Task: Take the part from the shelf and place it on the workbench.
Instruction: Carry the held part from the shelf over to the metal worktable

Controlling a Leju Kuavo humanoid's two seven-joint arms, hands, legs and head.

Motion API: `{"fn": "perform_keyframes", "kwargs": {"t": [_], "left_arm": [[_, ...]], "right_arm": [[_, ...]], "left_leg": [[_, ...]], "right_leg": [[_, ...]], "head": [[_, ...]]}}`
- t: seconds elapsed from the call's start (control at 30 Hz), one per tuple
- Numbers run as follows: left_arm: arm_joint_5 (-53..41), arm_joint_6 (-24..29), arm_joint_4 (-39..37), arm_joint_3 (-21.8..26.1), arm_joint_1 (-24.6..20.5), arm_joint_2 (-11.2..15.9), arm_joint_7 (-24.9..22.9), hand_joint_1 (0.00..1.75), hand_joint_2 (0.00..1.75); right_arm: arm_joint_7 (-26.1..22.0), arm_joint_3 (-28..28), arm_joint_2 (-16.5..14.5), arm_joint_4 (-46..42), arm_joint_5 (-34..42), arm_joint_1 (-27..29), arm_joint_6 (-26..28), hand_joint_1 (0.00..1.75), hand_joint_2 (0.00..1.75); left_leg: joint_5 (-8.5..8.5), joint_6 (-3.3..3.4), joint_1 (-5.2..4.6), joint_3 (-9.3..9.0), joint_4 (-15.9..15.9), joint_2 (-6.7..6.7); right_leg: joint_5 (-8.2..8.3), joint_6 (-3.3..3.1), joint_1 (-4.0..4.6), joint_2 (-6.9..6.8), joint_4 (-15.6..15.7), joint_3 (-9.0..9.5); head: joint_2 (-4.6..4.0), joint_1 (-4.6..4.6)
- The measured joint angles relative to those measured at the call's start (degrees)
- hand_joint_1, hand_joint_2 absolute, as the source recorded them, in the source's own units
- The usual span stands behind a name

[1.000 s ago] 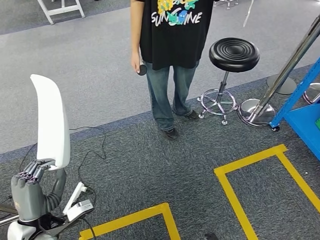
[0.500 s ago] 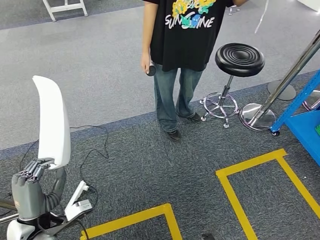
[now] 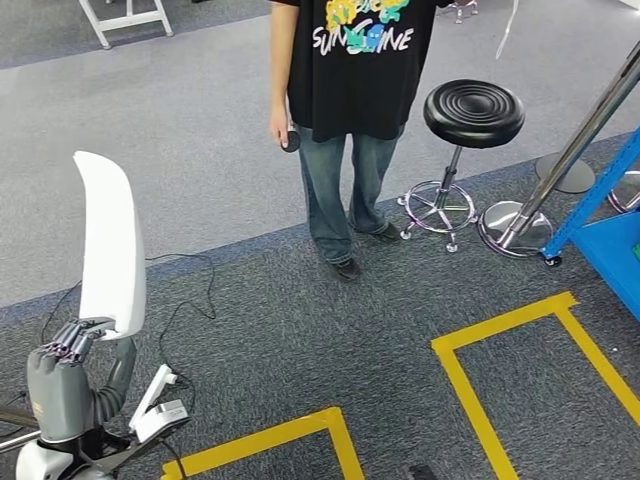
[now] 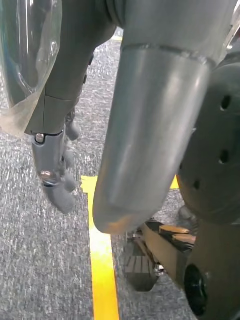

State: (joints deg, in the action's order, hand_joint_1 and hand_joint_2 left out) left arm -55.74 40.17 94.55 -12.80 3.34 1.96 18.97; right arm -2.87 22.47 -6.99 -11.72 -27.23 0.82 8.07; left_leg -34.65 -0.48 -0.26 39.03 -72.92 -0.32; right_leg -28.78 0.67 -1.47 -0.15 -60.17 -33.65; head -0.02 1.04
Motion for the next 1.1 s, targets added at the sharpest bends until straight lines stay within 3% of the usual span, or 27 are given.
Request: {"fn": "perform_keyframes", "kwargs": {"t": [0.03,0.07,0.13,0.2,0.27,0.37,0.4,0.47,0.53,0.57,0.6,0.63,0.7,0.77,0.83,0.9,0.97,1.03,1.07,1.1], "left_arm": [[-0.1,0.0,0.0,-0.2,0.0,0.2,-0.4,1.75,1.75],[-0.2,0.0,-0.1,-0.4,0.0,0.4,-0.7,1.75,1.75],[-0.4,0.0,-0.1,-0.7,0.0,0.7,-1.2,1.75,1.75],[-0.8,0.0,-0.1,-1.0,-0.2,1.0,-1.4,1.75,1.75],[-1.2,0.0,-0.1,-1.3,-0.4,1.1,-1.5,1.75,1.75],[-1.3,0.0,0.0,-1.4,-0.5,1.2,-1.2,1.75,1.75],[-1.3,0.0,0.0,-1.4,-0.6,1.2,-1.0,1.75,1.75],[-1.3,0.0,0.0,-1.5,-0.7,1.2,-0.8,1.75,1.75],[-1.3,0.0,0.0,-1.5,-0.6,1.2,-0.7,1.75,1.75],[-1.3,0.0,0.0,-1.5,-0.6,1.2,-0.7,1.75,1.75],[-1.3,0.0,-0.1,-1.5,-0.6,1.2,-0.7,1.75,1.75],[-1.3,0.0,-0.1,-1.6,-0.6,1.2,-0.6,1.75,1.75],[-1.3,0.0,-0.1,-1.7,-0.6,1.2,-0.6,1.75,1.75],[-1.3,0.0,-0.1,-1.7,-0.7,1.3,-0.6,1.75,1.75],[-1.3,0.0,-0.1,-1.7,-0.6,1.3,-0.6,1.75,1.75],[-1.3,0.0,-0.1,-1.7,-0.6,1.4,-0.7,1.75,1.75],[-1.4,0.0,-0.1,-1.8,-0.7,1.5,-0.9,1.75,1.75],[-1.5,0.0,-0.1,-1.9,-0.6,1.6,-1.2,1.75,1.75],[-1.5,0.0,-0.1,-1.9,-0.5,1.6,-1.4,1.75,1.75],[-1.5,0.0,-0.1,-1.9,-0.4,1.7,-1.5,1.75,1.75]], "right_arm": [[0.1,0.0,0.0,0.0,0.0,0.0,0.0,0.0,0.0],[0.2,0.0,0.0,0.0,0.0,0.0,0.1,0.0,0.0],[0.3,0.0,0.0,0.0,-0.1,0.0,0.0,0.0,0.0],[0.3,0.0,0.0,0.0,-0.3,0.0,0.0,0.0,0.0],[0.3,0.0,0.0,0.0,-0.5,-0.1,0.0,0.0,0.0],[0.3,0.0,-0.1,0.0,-0.9,-0.2,0.0,0.0,0.0],[0.2,0.0,-0.1,0.0,-1.0,-0.2,0.0,0.0,0.0],[0.2,0.0,-0.1,0.0,-1.3,-0.3,0.1,0.0,0.0],[0.3,0.0,-0.1,0.0,-1.5,-0.3,0.2,0.0,0.0],[0.3,0.0,-0.1,0.0,-1.5,-0.2,0.2,0.0,0.0],[0.3,0.0,-0.1,0.0,-1.6,-0.2,0.2,0.0,0.0],[0.3,0.0,-0.1,0.0,-1.6,-0.2,0.3,0.0,0.0],[0.3,0.0,0.0,0.0,-1.6,-0.2,0.3,0.0,0.0],[0.3,0.0,0.0,0.0,-1.6,-0.1,0.3,0.0,0.0],[0.3,0.0,0.0,0.0,-1.6,-0.2,0.3,0.0,0.0],[0.3,0.0,0.1,0.0,-1.6,-0.2,0.3,0.0,0.0],[0.3,0.0,0.1,0.0,-1.8,-0.2,0.2,0.0,0.0],[0.3,0.0,0.1,0.0,-1.9,-0.1,0.2,0.0,0.0],[0.3,0.0,0.1,0.0,-1.9,-0.1,0.3,0.0,0.0],[0.3,0.0,0.1,0.0,-2.0,-0.1,0.3,0.0,0.0]], "left_leg": [[-0.41,-0.19,0.25,0.98,-2.1,0.0],[0.36,-0.25,0.43,0.95,-1.9,0.0],[4.3,-0.1,0.6,-1.91,4.2,0.01],[6.78,0.24,0.35,-5.2,11.1,0.02],[6.74,0.65,-0.19,-6.13,13.3,0.03],[7.37,1.83,-0.6,-6.6,14.7,0.09],[7.68,2.29,-0.57,-6.83,15.3,0.12],[7.89,2.88,-0.58,-6.99,15.7,0.07],[7.86,3.06,-0.71,-6.95,15.6,-0.29],[7.85,3.07,-0.76,-6.95,15.6,-0.61],[7.84,3.05,-0.78,-6.96,15.5,-1.05],[7.78,2.96,-0.77,-6.96,15.3,-1.56],[7.47,2.53,-0.84,-6.6,14.6,-2.6],[7.34,1.97,-0.77,-6.02,13.9,-3.5],[7.39,1.52,-0.53,-5.68,13.7,-4.14],[6.23,0.86,-0.44,-4.83,11.8,-3.06],[3.27,0.08,-0.17,-1.99,5.9,-1.23],[1.01,-0.43,0.34,1.48,-0.8,-0.62],[1.25,-0.54,0.54,2.2,-1.9,-0.52],[2.57,-0.55,0.67,1.83,-0.8,-0.36]], "right_leg": [[-0.01,0.01,0.02,-0.03,0.0,-0.02],[-0.01,0.01,0.02,-0.03,0.0,-0.01],[-0.03,0.04,-0.02,0.02,0.0,0.12],[-0.03,0.29,-0.04,0.04,0.0,0.15],[0.08,0.94,-0.22,0.0,0.2,0.0],[-0.33,1.93,-0.63,-0.06,-0.2,-0.36],[-1.29,1.98,-0.57,-0.01,-1.7,-1.07],[-4.66,1.77,-0.21,0.09,-7.9,-4.08],[-6.86,1.7,0.09,0.13,-14.0,-7.01],[-6.48,1.67,0.18,0.14,-14.5,-7.28],[-5.04,1.61,0.22,0.24,-12.7,-6.39],[-3.0,1.53,0.21,0.65,-9.2,-4.54],[-0.64,1.38,0.06,2.45,-2.1,-0.76],[-0.58,1.19,0.09,3.28,0.4,0.73],[-0.36,0.87,0.18,2.26,0.6,0.95],[-0.26,0.5,0.02,1.16,0.9,1.24],[-0.37,0.19,-0.03,-0.04,1.0,1.49],[-0.55,0.0,0.05,-1.35,1.0,1.56],[-0.65,-0.01,0.08,-2.01,1.0,1.62],[-0.76,0.0,0.1,-2.66,1.0,1.73]], "head": [[0.0,0.0],[0.0,0.01],[0.0,0.0],[0.0,0.01],[0.0,0.06],[0.0,0.07],[0.0,0.13],[0.0,0.28],[0.0,0.37],[0.0,0.36],[0.0,0.37],[0.0,0.38],[0.01,0.33],[0.01,0.28],[0.0,0.32],[0.0,0.05],[0.0,-0.27],[0.0,-0.3],[0.0,-0.32],[0.0,-0.31]]}}
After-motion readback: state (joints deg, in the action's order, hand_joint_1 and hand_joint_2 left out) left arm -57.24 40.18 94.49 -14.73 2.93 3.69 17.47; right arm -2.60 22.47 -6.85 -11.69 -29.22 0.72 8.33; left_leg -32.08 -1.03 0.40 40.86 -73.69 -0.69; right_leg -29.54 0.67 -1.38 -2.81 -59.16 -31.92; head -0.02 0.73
